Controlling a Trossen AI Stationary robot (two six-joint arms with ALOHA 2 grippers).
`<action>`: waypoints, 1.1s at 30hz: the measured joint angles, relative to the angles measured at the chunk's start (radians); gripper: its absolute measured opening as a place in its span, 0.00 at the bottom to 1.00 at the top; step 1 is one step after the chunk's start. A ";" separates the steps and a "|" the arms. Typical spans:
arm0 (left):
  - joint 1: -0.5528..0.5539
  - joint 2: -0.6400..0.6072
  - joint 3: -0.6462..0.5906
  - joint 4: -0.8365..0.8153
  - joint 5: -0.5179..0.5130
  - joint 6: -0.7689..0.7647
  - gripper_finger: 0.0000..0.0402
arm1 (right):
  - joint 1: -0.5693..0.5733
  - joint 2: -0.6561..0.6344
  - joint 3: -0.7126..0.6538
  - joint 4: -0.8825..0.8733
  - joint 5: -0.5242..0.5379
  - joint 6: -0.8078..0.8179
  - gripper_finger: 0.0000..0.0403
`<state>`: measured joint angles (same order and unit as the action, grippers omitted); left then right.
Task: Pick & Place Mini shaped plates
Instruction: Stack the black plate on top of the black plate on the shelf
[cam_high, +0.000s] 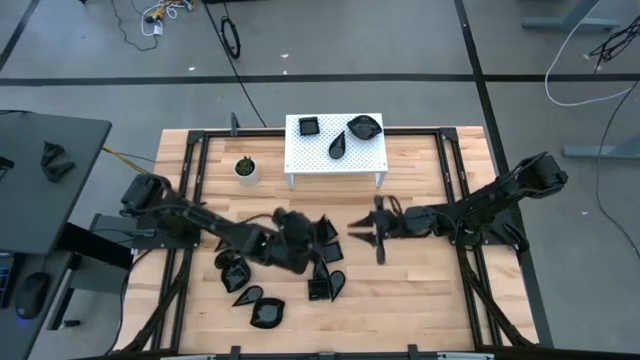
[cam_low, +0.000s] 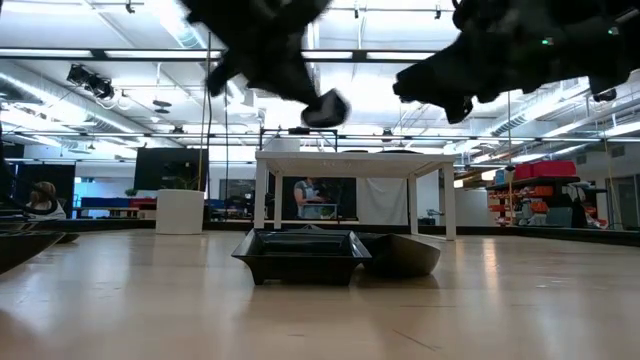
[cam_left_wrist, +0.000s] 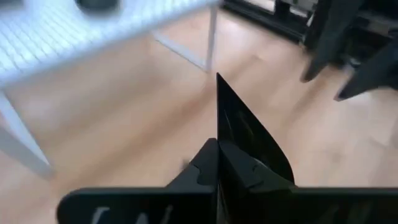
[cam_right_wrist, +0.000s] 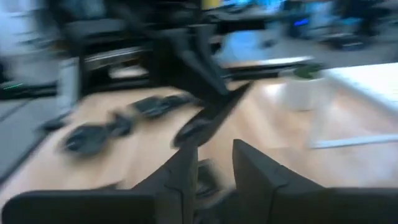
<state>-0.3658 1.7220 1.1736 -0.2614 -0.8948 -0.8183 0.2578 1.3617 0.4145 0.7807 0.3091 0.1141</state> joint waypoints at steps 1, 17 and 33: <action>0.008 0.001 0.010 -0.004 -0.029 0.046 0.02 | -0.001 0.000 0.007 -0.003 0.051 0.000 0.27; 0.000 0.048 0.031 0.213 -0.092 0.326 0.02 | -0.010 0.028 0.147 -0.129 0.154 -0.097 0.45; -0.019 0.048 0.031 0.256 -0.095 0.392 0.04 | -0.010 0.028 0.146 -0.163 0.142 -0.101 0.31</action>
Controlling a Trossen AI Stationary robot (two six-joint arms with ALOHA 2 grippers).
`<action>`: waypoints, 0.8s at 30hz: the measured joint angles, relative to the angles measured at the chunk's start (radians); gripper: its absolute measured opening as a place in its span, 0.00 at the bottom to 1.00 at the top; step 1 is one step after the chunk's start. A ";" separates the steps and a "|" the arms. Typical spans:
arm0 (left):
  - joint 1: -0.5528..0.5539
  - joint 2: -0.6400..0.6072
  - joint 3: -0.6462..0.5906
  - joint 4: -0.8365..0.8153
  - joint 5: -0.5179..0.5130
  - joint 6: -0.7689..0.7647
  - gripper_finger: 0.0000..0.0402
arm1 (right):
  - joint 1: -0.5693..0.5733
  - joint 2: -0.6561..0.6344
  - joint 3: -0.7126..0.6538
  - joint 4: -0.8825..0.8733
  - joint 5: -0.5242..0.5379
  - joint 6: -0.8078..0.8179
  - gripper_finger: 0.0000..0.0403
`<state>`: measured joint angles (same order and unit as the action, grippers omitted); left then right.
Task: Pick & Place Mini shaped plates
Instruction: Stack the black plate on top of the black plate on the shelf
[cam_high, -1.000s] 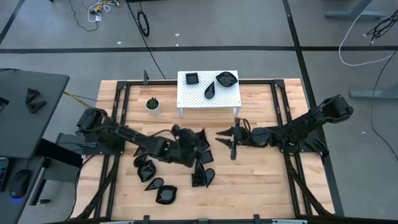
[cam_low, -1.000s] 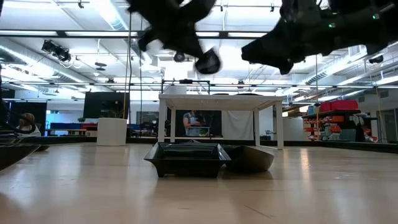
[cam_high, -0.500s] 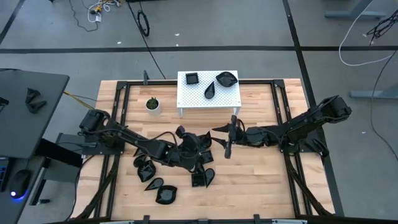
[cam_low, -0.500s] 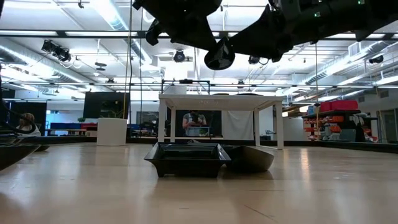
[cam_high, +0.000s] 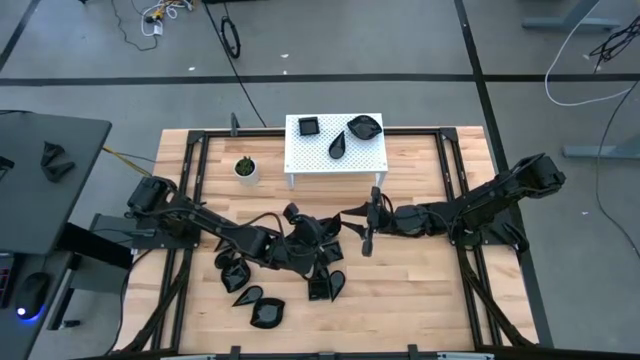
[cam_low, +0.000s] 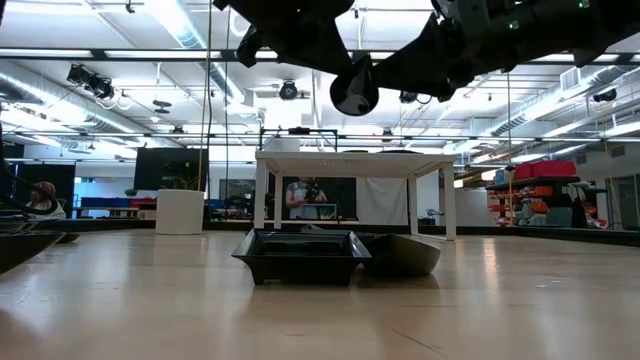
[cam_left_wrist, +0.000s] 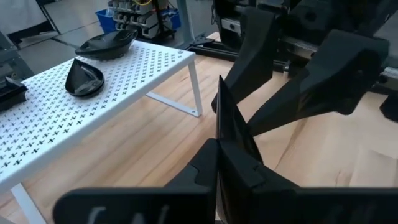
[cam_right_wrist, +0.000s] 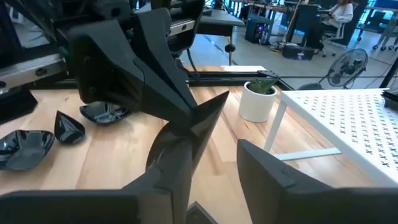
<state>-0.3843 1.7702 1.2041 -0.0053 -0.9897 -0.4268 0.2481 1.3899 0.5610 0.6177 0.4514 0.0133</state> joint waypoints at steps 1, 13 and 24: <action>0.000 0.000 0.000 0.002 0.000 0.002 0.04 | 0.000 0.000 0.000 -0.001 -0.002 -0.002 0.31; -0.001 0.000 0.000 0.003 0.009 0.005 0.04 | -0.009 0.000 -0.001 0.000 -0.059 -0.022 0.19; -0.001 -0.001 0.000 0.015 0.052 0.030 0.06 | -0.014 0.000 -0.001 0.002 -0.027 -0.022 0.02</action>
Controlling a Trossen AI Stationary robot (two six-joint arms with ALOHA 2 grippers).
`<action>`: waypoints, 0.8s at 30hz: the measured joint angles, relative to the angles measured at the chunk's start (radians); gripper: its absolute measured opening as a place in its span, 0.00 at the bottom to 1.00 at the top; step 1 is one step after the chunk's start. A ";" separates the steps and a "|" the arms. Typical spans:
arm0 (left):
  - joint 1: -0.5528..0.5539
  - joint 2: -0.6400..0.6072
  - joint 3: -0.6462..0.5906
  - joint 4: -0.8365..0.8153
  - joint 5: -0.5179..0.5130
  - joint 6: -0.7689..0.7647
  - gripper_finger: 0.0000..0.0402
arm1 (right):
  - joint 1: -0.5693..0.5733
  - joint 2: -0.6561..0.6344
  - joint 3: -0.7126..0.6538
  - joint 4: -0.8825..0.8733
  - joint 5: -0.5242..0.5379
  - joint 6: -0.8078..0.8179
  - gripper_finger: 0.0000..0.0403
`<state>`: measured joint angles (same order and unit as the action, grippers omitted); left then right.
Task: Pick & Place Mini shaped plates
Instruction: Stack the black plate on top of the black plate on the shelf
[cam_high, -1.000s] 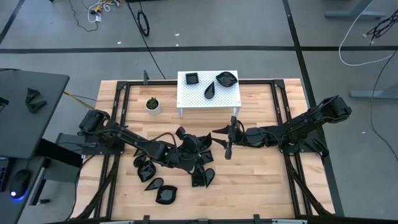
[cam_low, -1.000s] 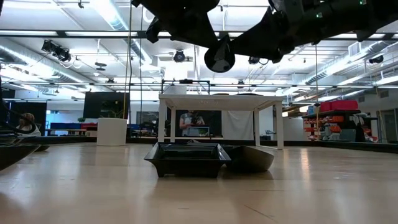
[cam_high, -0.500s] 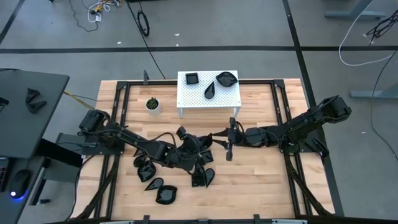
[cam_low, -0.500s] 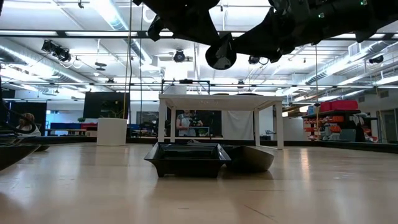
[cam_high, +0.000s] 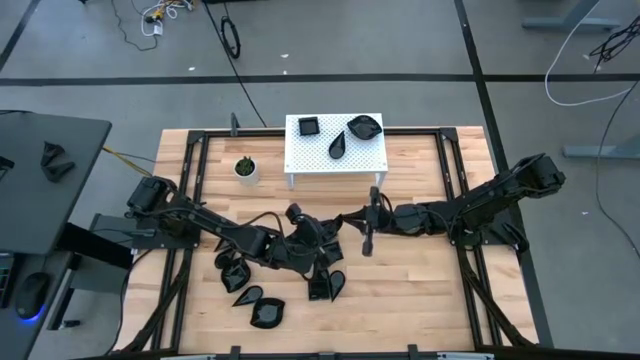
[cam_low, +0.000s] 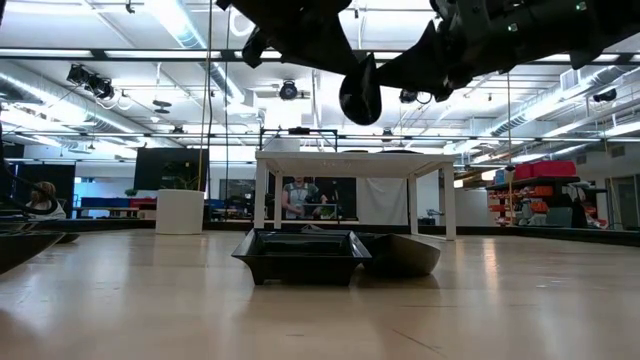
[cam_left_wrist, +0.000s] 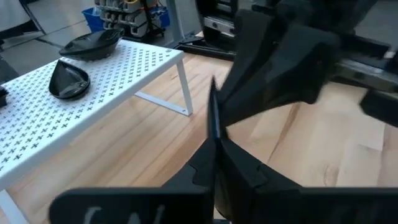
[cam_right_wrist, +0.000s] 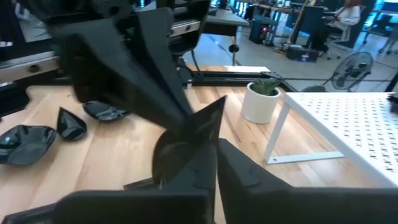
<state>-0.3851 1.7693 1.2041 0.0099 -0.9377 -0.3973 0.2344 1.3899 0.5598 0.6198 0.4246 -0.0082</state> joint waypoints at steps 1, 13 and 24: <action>0.000 0.000 0.000 0.014 0.004 0.018 0.07 | 0.000 0.000 0.000 0.003 0.008 0.000 0.01; -0.012 -0.071 0.000 -0.028 -0.070 0.182 0.39 | -0.202 -0.081 0.123 -0.252 0.110 0.166 0.00; -0.059 -0.077 0.000 -0.160 -0.109 -0.043 0.40 | -0.628 -0.044 0.411 -0.606 -0.202 0.345 0.00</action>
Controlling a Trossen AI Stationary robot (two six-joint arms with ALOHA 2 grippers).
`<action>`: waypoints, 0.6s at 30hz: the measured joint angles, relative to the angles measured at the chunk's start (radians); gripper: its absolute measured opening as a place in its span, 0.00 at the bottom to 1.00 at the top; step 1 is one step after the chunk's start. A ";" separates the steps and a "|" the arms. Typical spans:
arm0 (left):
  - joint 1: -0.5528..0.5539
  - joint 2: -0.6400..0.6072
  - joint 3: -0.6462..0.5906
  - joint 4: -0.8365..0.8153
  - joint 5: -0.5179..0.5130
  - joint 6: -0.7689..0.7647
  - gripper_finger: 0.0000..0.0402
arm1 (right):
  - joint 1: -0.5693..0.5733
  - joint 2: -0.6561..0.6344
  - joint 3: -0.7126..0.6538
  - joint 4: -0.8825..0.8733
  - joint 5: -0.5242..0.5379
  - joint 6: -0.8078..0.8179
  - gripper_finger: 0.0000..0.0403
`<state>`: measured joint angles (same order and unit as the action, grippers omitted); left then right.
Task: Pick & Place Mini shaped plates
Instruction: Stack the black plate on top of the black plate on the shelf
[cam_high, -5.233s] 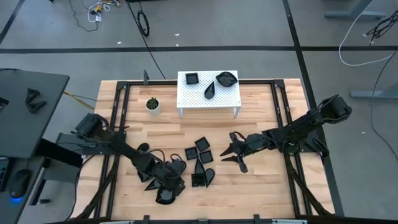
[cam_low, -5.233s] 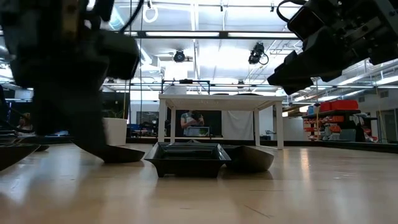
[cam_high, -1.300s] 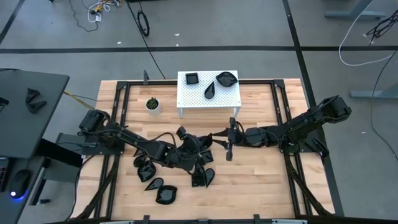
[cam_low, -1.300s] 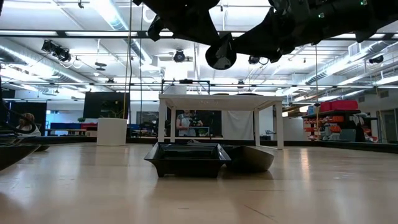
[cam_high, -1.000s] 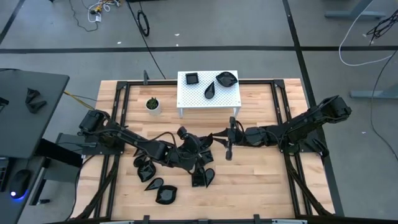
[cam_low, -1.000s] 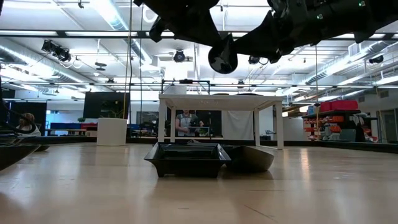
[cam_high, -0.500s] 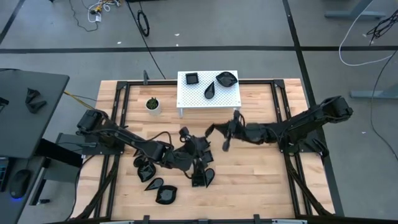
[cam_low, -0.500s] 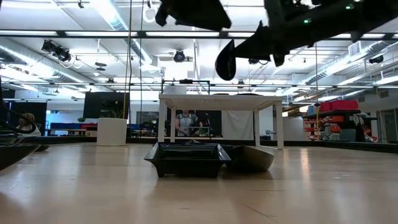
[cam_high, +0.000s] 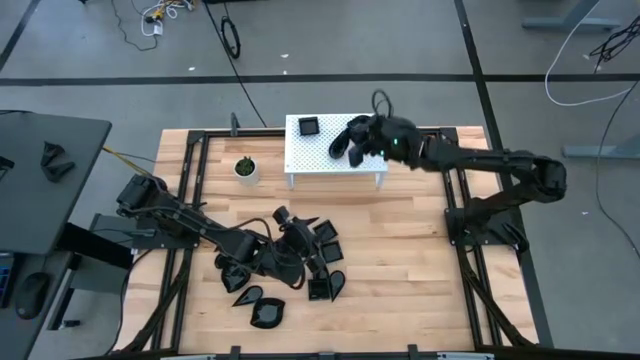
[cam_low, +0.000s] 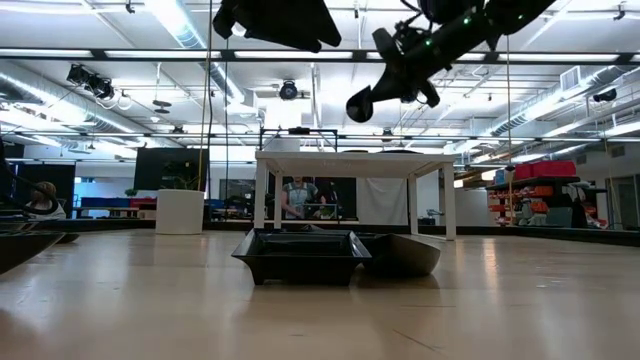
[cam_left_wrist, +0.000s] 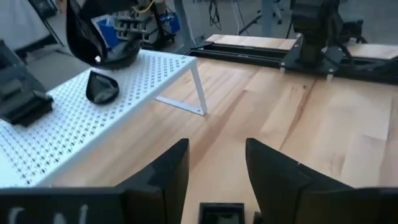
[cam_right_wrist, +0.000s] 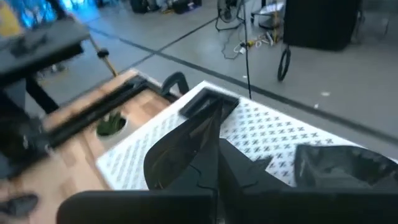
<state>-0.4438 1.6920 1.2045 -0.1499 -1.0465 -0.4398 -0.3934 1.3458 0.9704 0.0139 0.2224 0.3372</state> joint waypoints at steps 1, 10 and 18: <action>-0.004 0.000 0.000 -0.001 0.003 -0.008 0.40 | -0.022 0.003 0.000 -0.001 -0.026 0.025 0.00; -0.006 0.001 0.000 -0.005 0.012 -0.022 0.38 | -0.083 0.107 0.000 0.011 -0.135 0.153 0.00; -0.006 0.002 0.000 -0.005 0.012 -0.022 0.38 | -0.088 0.163 0.000 0.017 -0.113 0.182 0.02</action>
<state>-0.4500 1.6943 1.2045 -0.1547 -1.0347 -0.4616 -0.4812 1.5089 0.9703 0.0309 0.1098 0.5195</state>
